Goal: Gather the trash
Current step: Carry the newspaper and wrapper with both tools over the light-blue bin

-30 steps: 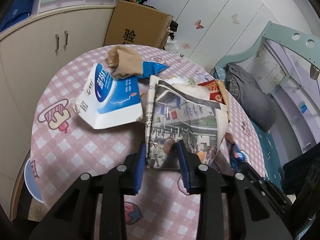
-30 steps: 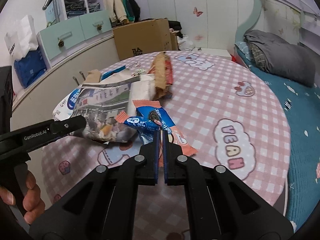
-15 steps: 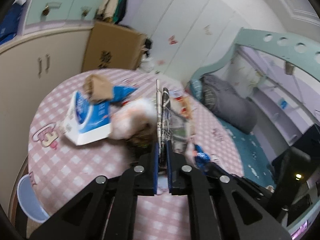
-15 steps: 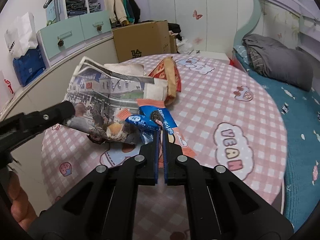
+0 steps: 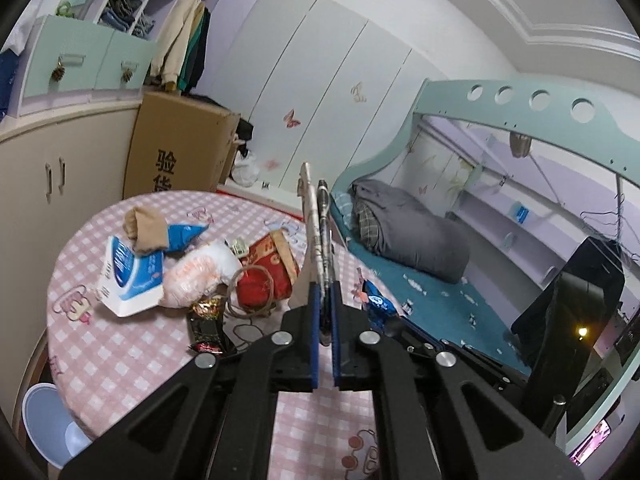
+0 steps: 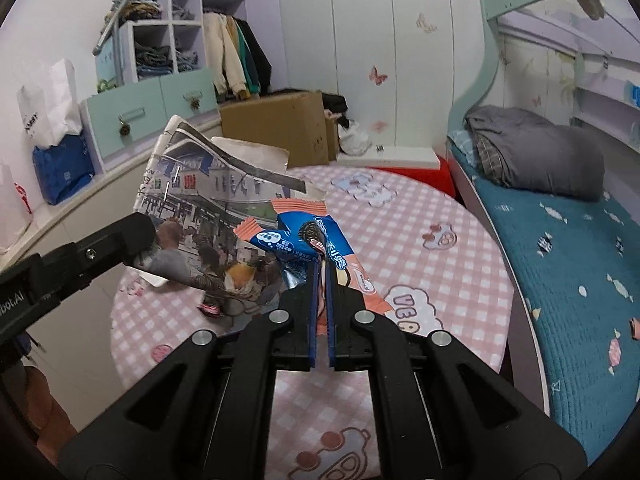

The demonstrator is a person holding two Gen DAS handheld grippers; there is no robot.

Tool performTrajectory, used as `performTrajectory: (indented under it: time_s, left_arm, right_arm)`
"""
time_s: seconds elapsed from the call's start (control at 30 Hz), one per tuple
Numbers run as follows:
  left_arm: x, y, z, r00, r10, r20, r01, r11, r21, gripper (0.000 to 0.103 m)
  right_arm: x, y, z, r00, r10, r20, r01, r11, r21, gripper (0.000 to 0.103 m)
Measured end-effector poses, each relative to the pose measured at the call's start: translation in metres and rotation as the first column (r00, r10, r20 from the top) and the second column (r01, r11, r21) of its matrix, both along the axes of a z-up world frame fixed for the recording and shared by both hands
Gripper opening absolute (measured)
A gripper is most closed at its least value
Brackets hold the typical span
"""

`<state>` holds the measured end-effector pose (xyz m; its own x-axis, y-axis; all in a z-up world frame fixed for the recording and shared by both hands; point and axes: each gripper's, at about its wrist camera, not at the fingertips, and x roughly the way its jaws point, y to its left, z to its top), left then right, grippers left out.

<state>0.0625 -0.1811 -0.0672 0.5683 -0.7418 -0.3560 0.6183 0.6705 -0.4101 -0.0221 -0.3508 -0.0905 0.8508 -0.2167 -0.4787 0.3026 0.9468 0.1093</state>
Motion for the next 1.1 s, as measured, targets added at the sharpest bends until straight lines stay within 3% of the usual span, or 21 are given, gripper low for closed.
performTrajectory:
  time_s: [0.17, 0.37, 0.57, 0.77, 0.93, 1.1]
  left_arm:
    - [-0.015, 0.042, 0.019, 0.996, 0.085, 0.034, -0.084, 0.996, -0.023, 0.004]
    - [-0.021, 0.124, 0.033, 0.966, 0.253, 0.057, -0.252, 0.967, -0.033, 0.004]
    - [-0.011, 0.213, 0.018, 0.884, 0.467, 0.024, -0.468, 0.884, 0.011, 0.004]
    - [0.029, 0.29, -0.041, 0.756, 0.644, -0.118, -0.627, 0.764, 0.154, 0.004]
    - [0.065, 0.328, -0.1, 0.677, 0.699, -0.23, -0.643, 0.714, 0.275, 0.004]
    - [0.097, 0.344, -0.158, 0.632, 0.71, -0.31, -0.603, 0.702, 0.379, 0.005]
  right_arm:
    - [-0.002, 0.03, 0.017, 0.997, 0.072, 0.032, -0.072, 0.997, -0.019, 0.004]
    - [0.021, 0.1, 0.028, 0.966, 0.255, 0.044, -0.255, 0.967, -0.016, 0.004]
    - [0.063, 0.195, 0.019, 0.887, 0.462, -0.001, -0.462, 0.887, 0.0, 0.004]
    - [0.11, 0.276, -0.019, 0.811, 0.577, -0.103, -0.578, 0.816, 0.016, 0.004]
    - [0.156, 0.327, -0.069, 0.759, 0.615, -0.214, -0.621, 0.782, 0.044, 0.004]
    - [0.187, 0.357, -0.118, 0.722, 0.621, -0.305, -0.634, 0.77, 0.068, 0.004]
